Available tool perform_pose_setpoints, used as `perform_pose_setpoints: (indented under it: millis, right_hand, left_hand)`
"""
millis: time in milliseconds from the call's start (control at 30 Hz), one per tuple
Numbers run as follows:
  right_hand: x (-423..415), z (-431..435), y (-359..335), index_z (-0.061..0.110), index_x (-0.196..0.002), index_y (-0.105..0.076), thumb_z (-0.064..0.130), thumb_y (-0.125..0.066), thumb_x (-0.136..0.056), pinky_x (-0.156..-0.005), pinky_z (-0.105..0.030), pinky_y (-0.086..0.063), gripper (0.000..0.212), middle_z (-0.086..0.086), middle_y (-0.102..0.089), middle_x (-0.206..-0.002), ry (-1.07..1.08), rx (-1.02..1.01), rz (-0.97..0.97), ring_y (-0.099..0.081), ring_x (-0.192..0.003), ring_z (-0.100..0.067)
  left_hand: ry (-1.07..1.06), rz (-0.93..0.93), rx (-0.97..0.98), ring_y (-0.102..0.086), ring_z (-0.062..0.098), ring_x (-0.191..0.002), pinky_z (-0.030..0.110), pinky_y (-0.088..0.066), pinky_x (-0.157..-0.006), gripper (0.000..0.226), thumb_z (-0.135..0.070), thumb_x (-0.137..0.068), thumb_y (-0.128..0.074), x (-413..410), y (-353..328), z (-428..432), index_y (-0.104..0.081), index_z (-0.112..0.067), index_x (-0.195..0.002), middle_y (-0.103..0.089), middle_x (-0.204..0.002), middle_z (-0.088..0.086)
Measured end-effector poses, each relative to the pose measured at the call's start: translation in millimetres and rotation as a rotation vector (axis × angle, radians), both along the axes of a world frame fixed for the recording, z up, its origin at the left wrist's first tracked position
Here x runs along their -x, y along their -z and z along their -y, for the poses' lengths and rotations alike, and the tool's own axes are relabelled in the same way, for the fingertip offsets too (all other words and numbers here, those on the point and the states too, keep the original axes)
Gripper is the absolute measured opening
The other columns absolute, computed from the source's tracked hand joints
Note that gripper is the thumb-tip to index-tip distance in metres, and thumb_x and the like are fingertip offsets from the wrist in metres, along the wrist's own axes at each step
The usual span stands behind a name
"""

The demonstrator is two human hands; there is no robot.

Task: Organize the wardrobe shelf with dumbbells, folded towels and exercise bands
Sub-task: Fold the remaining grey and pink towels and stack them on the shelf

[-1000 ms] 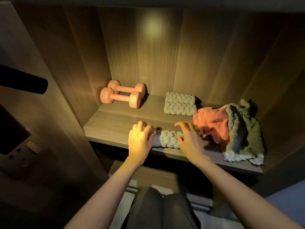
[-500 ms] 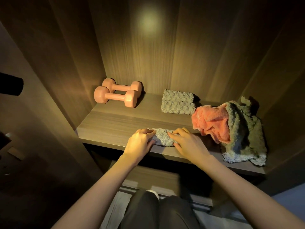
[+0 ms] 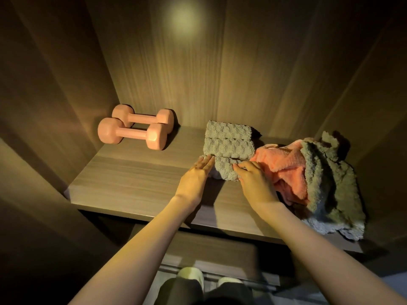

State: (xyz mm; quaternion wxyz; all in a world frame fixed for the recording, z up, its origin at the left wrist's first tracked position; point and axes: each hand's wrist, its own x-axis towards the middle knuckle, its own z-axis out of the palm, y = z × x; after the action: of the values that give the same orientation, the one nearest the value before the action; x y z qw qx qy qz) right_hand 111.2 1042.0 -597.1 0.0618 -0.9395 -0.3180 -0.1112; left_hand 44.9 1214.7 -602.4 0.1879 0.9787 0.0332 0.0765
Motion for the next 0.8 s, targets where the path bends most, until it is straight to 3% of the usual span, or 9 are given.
perform_pose_setpoints:
  millis: [233, 433, 500, 600, 633, 733, 800]
  right_hand:
    - [-13.5, 7.3, 6.3, 0.018, -0.145, -0.039, -0.005, -0.043, -0.092, -0.105, -0.027, -0.037, 0.058, 0.000, -0.048, -0.142, 0.013, -0.061, 0.036, -0.041, -0.127, -0.021]
    - [-15.7, 12.8, 5.4, 0.021, -0.148, -0.034, -0.004, -0.043, -0.093, -0.115, -0.022, -0.020, 0.061, 0.007, -0.037, -0.151, -0.024, -0.106, -0.017, -0.029, -0.137, -0.013]
    - [-13.9, 15.9, 2.8, 0.021, -0.147, -0.035, -0.002, -0.050, -0.091, -0.116, -0.020, -0.018, 0.062, 0.006, -0.033, -0.153, -0.061, -0.264, -0.159, -0.025, -0.141, -0.012]
    - [-6.8, 20.4, -4.2, 0.021, -0.148, -0.033, -0.007, -0.055, -0.087, -0.105, -0.010, -0.029, 0.070, 0.002, -0.025, -0.155, -0.024, -0.621, -0.429, -0.020, -0.144, -0.014]
    - [-6.1, 23.1, -5.9, 0.020, -0.149, -0.030, -0.007, -0.054, -0.088, -0.107, -0.013, -0.031, 0.071, 0.000, -0.023, -0.156, 0.019, -0.685, -0.462, -0.021, -0.144, -0.016]
    - [-12.4, 31.9, -10.5, 0.021, -0.152, -0.019, 0.005, -0.044, -0.097, -0.119, -0.035, -0.018, 0.063, 0.002, -0.010, -0.160, 0.111, -0.712, -0.585, -0.013, -0.146, -0.017]
    - [-23.4, 34.8, -14.7, 0.026, -0.153, -0.015, 0.015, -0.037, -0.100, -0.120, -0.034, -0.005, 0.059, 0.005, -0.006, -0.161, 0.165, -0.663, -0.655, -0.005, -0.147, -0.012]
  left_hand:
    - [-0.004, 0.010, -0.004, 0.003, 0.013, -0.147, 0.021, -0.017, -0.115, 0.073, 0.006, -0.094, -0.038, -9.2, -0.8, 10.9, -0.003, -0.019, -0.152, 0.004, -0.161, -0.004]
    - [-0.017, -0.122, -0.148, 0.014, 0.019, -0.147, 0.036, -0.001, -0.120, 0.071, 0.001, -0.096, -0.031, -9.9, -8.0, 16.2, 0.010, -0.016, -0.151, 0.016, -0.159, -0.001]
    - [-0.020, -0.132, -0.096, 0.014, 0.018, -0.146, 0.038, 0.002, -0.119, 0.070, -0.005, -0.096, -0.034, -10.3, -13.0, 15.2, 0.007, -0.014, -0.152, 0.013, -0.160, 0.000]
    - [-0.033, -0.002, -0.073, 0.011, 0.015, -0.147, 0.036, 0.006, -0.119, 0.064, -0.022, -0.099, -0.035, -12.2, -19.8, 16.9, 0.000, -0.014, -0.153, 0.007, -0.161, 0.000]
    - [-0.033, 0.044, -0.069, 0.010, 0.015, -0.147, 0.034, 0.007, -0.119, 0.064, -0.025, -0.099, -0.035, -14.0, -21.3, 19.3, 0.000, -0.014, -0.153, 0.007, -0.160, 0.000]
    - [-0.014, 0.085, -0.063, 0.009, 0.018, -0.147, 0.033, 0.006, -0.119, 0.059, -0.028, -0.102, -0.029, -25.8, -24.0, 31.0, -0.004, -0.013, -0.153, 0.005, -0.160, 0.004]
    - [-0.023, 0.052, -0.067, 0.009, 0.019, -0.147, 0.034, 0.006, -0.119, 0.055, -0.031, -0.104, -0.024, -36.3, -23.4, 40.1, -0.005, -0.012, -0.153, 0.004, -0.160, 0.005]
